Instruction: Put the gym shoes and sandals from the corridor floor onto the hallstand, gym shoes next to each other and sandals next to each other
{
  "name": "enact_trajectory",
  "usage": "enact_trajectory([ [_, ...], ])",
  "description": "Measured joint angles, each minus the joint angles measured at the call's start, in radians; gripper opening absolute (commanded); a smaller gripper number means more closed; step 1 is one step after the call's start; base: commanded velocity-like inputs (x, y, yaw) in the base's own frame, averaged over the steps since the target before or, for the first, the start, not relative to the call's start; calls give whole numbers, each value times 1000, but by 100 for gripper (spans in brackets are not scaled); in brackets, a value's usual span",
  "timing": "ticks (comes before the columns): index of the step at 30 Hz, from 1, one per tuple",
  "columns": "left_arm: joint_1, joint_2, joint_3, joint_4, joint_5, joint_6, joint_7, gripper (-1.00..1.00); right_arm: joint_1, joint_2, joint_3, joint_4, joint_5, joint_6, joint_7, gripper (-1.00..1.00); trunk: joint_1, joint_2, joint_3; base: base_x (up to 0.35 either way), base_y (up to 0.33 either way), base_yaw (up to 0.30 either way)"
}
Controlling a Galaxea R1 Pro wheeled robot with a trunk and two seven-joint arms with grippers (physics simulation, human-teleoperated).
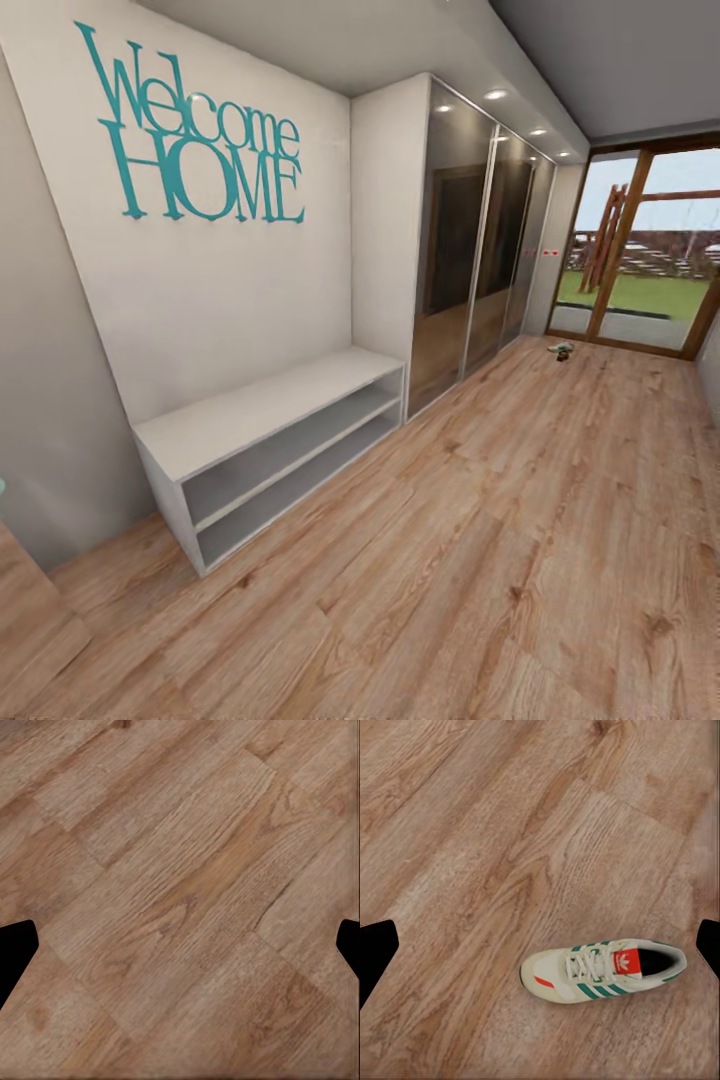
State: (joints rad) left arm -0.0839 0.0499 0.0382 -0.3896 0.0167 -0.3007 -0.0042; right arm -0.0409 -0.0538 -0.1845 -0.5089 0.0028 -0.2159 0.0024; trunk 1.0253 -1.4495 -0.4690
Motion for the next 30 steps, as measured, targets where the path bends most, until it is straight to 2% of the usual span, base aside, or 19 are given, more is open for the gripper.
enact_trajectory([
  [13,0,0,0,0,-1,0,0,100,0,0,0,0,0,0,-1,100,0,0,0,-93,-262,0],
  [30,0,0,0,0,0,1,1,100,0,0,0,0,0,0,-2,100,0,0,0,22,-265,0],
])
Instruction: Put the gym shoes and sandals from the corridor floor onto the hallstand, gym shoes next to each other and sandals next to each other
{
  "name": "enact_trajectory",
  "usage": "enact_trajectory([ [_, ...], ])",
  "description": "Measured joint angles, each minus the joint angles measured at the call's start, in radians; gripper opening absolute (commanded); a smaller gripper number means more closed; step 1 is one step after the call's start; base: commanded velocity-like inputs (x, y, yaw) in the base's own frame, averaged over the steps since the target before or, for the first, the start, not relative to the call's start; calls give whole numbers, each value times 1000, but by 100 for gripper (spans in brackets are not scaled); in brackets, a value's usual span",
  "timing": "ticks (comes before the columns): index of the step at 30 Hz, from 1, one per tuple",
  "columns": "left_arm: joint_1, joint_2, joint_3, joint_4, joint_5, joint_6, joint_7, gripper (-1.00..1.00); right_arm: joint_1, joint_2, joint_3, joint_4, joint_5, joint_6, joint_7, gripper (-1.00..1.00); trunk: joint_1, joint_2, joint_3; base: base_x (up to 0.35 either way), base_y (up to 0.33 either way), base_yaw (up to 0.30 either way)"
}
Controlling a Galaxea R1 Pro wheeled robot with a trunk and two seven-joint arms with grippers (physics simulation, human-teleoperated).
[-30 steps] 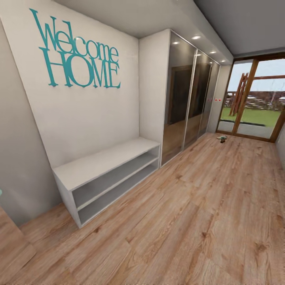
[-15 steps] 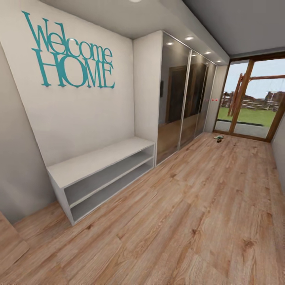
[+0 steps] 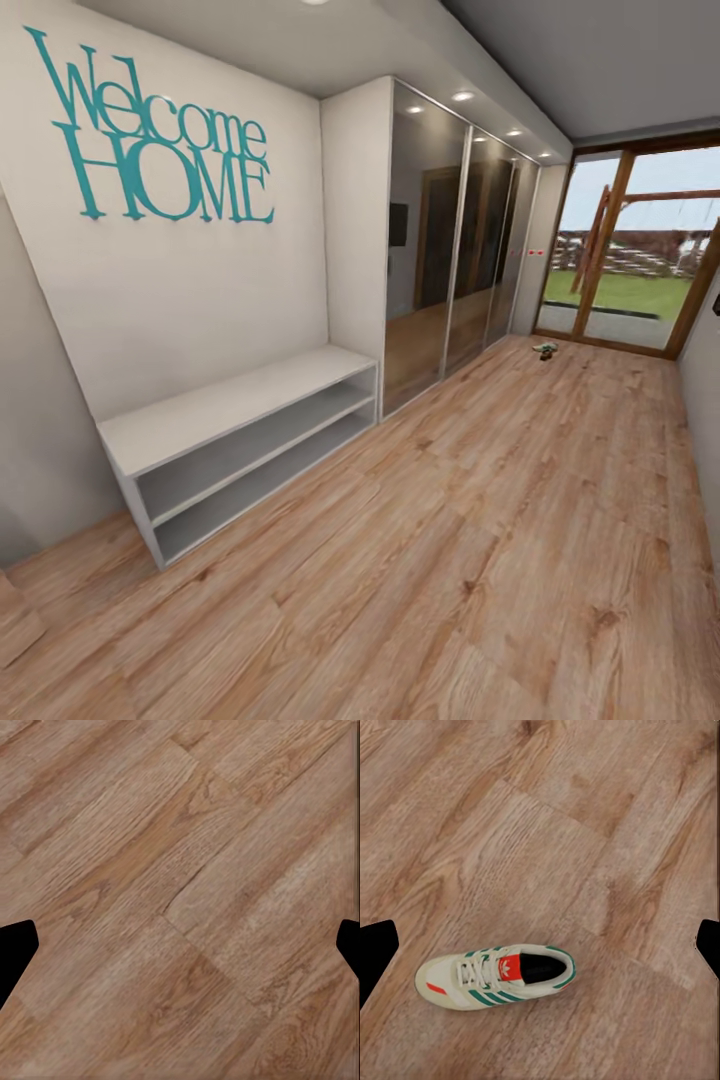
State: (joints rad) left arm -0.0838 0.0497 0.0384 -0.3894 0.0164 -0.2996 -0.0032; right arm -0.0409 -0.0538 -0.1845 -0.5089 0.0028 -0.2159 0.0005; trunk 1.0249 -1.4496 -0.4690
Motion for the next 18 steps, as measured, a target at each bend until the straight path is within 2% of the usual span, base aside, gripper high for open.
enact_trajectory([
  [9,0,1,0,0,0,0,0,100,0,0,0,0,0,0,1,100,0,0,0,187,-200,0],
  [18,0,1,0,0,0,-1,0,100,0,0,2,0,1,0,4,100,0,0,0,78,-47,0],
])
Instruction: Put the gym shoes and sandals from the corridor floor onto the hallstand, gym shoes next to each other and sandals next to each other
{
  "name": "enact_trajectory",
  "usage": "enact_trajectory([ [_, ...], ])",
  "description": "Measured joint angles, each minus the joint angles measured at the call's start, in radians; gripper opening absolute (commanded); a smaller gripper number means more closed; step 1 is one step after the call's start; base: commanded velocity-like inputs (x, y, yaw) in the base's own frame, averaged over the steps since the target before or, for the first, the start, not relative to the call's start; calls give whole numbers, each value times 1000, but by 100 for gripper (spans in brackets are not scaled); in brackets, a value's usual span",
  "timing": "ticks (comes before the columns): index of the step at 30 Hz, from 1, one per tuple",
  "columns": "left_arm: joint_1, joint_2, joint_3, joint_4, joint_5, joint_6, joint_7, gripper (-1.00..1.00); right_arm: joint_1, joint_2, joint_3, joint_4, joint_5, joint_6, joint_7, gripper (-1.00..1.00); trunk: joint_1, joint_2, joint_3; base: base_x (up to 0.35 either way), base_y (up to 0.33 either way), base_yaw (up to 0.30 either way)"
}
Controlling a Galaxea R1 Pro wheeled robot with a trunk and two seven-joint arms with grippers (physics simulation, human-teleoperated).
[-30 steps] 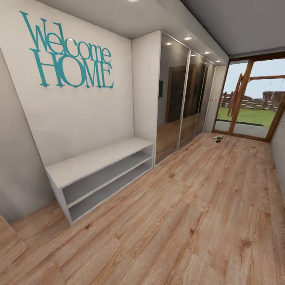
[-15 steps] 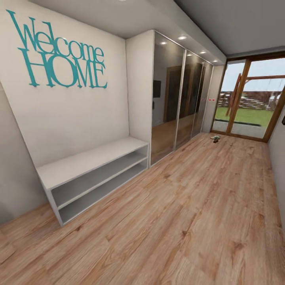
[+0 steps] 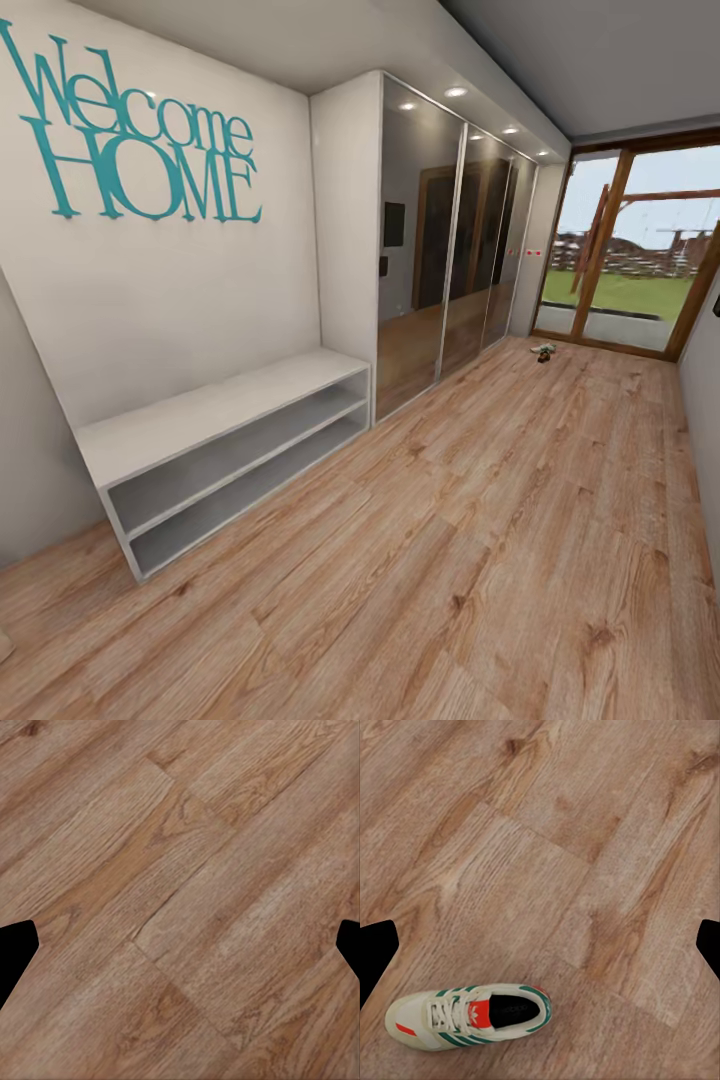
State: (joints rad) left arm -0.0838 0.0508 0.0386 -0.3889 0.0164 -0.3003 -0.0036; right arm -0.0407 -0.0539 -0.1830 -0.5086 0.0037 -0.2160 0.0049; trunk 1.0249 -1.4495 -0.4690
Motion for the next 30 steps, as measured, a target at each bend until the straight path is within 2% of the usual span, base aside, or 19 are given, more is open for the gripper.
enact_trajectory([
  [18,0,-1,0,0,-1,0,0,100,0,0,0,0,0,0,1,100,0,0,0,4,-9,0],
  [30,0,-1,0,-1,0,0,1,100,0,4,-1,-2,-1,1,1,100,0,0,0,0,-199,0],
])
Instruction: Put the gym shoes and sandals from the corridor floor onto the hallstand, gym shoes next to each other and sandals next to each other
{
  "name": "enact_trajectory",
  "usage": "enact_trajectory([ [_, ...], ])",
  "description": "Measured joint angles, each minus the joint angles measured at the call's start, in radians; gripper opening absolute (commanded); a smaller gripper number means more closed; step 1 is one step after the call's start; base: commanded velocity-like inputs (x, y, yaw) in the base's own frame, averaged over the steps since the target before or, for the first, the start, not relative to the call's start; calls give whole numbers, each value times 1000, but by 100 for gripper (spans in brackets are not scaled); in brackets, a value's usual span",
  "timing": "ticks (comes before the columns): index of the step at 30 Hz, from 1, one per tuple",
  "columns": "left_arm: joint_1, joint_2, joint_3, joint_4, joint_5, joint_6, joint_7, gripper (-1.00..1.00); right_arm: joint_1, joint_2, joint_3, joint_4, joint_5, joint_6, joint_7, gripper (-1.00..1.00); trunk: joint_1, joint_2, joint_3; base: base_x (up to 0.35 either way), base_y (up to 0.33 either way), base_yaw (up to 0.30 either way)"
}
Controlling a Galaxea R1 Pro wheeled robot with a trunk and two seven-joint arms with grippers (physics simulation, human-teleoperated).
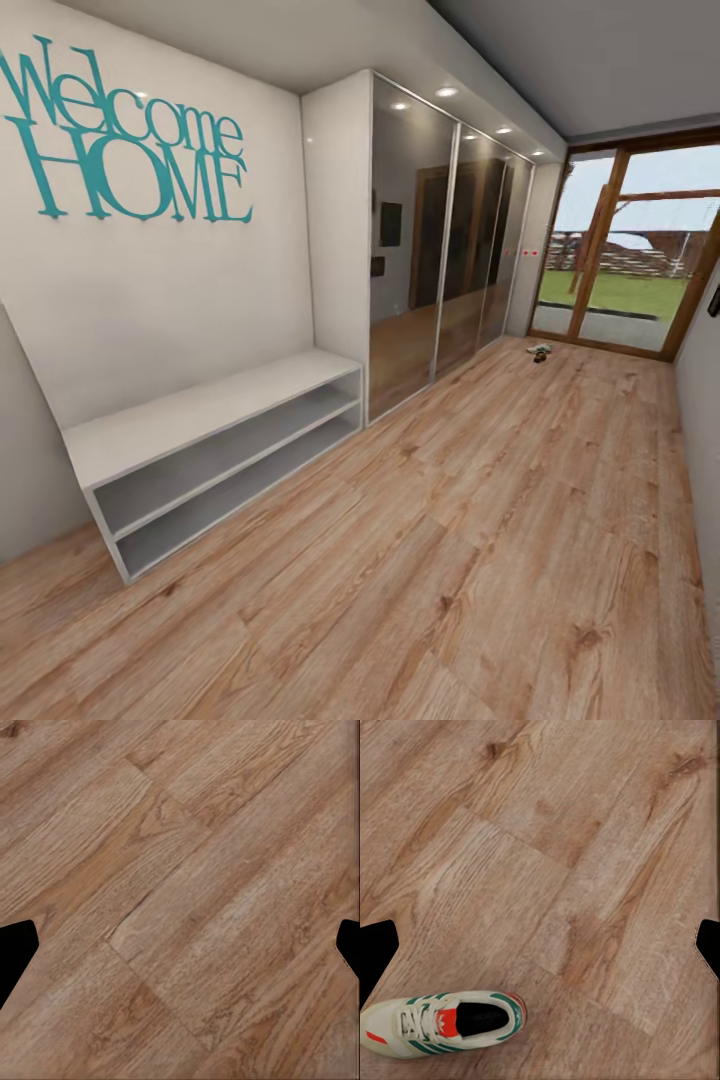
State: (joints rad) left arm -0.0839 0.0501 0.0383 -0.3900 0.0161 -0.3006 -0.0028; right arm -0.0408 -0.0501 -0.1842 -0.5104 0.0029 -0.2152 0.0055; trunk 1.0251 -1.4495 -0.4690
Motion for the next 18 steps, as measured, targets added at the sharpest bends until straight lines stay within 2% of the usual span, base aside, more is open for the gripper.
enact_trajectory([
  [13,0,1,0,0,0,0,0,100,0,2,0,-3,-1,1,0,100,0,0,0,0,-264,0],
  [18,0,1,0,0,1,0,0,100,0,2,0,-2,-1,1,0,100,0,0,0,0,-164,0],
])
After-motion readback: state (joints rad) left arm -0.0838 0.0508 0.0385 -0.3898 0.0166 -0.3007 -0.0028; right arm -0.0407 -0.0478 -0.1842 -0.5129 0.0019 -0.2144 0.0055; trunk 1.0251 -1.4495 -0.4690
